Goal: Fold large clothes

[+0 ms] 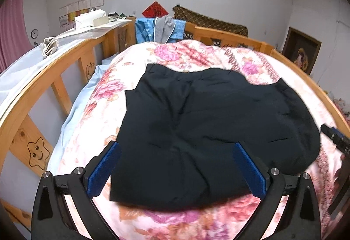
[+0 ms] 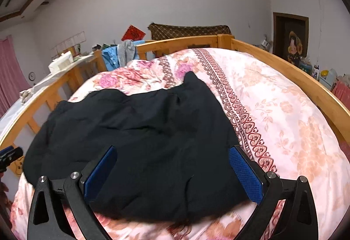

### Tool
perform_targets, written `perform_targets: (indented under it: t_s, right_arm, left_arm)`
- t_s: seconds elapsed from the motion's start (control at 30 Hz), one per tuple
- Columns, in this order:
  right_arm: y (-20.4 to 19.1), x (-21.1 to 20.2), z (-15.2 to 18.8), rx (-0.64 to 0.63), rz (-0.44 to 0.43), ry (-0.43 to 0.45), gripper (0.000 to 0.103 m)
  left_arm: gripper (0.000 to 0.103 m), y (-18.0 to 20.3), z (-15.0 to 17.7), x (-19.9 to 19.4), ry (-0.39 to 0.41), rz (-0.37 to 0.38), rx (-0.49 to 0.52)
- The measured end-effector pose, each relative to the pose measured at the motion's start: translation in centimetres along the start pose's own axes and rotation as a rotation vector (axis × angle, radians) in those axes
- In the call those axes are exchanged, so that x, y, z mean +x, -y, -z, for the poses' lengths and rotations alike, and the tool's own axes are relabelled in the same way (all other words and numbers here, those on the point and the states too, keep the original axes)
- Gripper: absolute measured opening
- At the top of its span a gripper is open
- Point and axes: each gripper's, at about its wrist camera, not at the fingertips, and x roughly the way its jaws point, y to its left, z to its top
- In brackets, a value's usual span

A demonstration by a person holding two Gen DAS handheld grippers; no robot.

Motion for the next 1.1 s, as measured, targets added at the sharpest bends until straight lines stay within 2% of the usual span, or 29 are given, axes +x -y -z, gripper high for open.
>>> perform_targets:
  t_s: [0.17, 0.37, 0.53, 0.63, 0.7, 0.87, 0.97, 1.1]
  right_arm:
    - [-2.0, -3.0, 0.0, -0.075, -0.028, 0.082, 0.103]
    - [-3.3, -6.4, 0.7, -0.100, -0.053, 0.180, 0.103]
    - [-4.6, -9.1, 1.6, -0.148, -0.089, 0.247, 0.103]
    - [-5.1, -10.4, 2.4, -0.157, -0.080, 0.278, 0.103]
    - [-5.3, -11.0, 3.2, -0.167, -0.074, 0.291, 0.103]
    - [-6.5, -11.4, 5.3, -0.226, -0.053, 0.253, 0.103]
    - [-7.1, -11.6, 6.3, -0.269, -0.105, 0.246, 0.103]
    - [-6.9, -11.8, 6.6, -0.259, -0.171, 0.249, 0.103]
  left_arm:
    - [0.101, 1.6, -0.1, -2.0, 0.036, 0.015, 0.002]
    - [0.101, 4.0, 0.7, -5.2, 0.121, 0.008, 0.034]
    - [0.101, 5.7, 2.8, -8.6, 0.255, -0.017, 0.107]
    - [0.101, 6.1, 4.0, -10.2, 0.321, -0.028, 0.131]
    - [0.101, 5.8, 4.6, -10.9, 0.333, -0.013, 0.134]
    - [0.101, 4.7, 5.7, -11.9, 0.329, -0.017, 0.123]
    - [0.101, 3.9, 6.6, -12.2, 0.329, -0.023, 0.113]
    - [0.101, 3.5, 7.6, -12.0, 0.309, -0.046, 0.108]
